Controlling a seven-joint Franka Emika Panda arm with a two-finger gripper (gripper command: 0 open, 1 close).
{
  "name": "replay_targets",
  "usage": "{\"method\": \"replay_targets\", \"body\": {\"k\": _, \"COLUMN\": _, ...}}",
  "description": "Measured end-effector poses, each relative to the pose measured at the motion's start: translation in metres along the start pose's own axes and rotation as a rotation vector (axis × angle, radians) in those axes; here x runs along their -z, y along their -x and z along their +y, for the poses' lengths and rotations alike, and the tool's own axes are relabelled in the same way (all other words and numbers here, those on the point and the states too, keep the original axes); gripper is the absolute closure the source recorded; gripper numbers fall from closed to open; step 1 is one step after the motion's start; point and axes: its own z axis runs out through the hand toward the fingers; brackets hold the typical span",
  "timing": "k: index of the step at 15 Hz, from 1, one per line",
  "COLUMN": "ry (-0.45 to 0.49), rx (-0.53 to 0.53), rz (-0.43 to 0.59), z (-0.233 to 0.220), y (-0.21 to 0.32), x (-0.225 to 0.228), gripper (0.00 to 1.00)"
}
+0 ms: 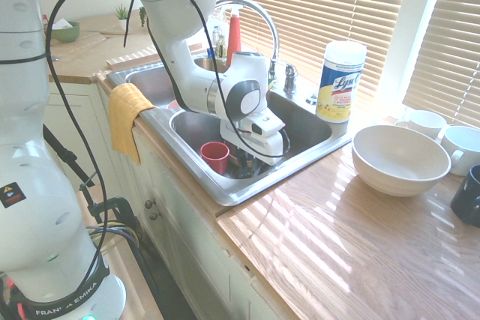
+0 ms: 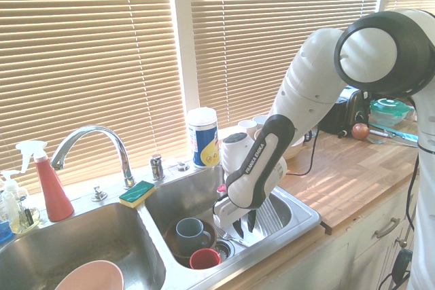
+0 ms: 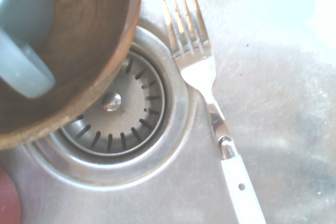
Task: Put the fork into the sink
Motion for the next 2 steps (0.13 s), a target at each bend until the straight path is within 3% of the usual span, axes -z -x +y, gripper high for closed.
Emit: {"method": "replay_targets", "body": {"k": 2, "ry": -0.038, "rx": -0.004, "rz": 0.01, "z": -0.003, "y": -0.008, "x": 0.029, "gripper": 0.0}}
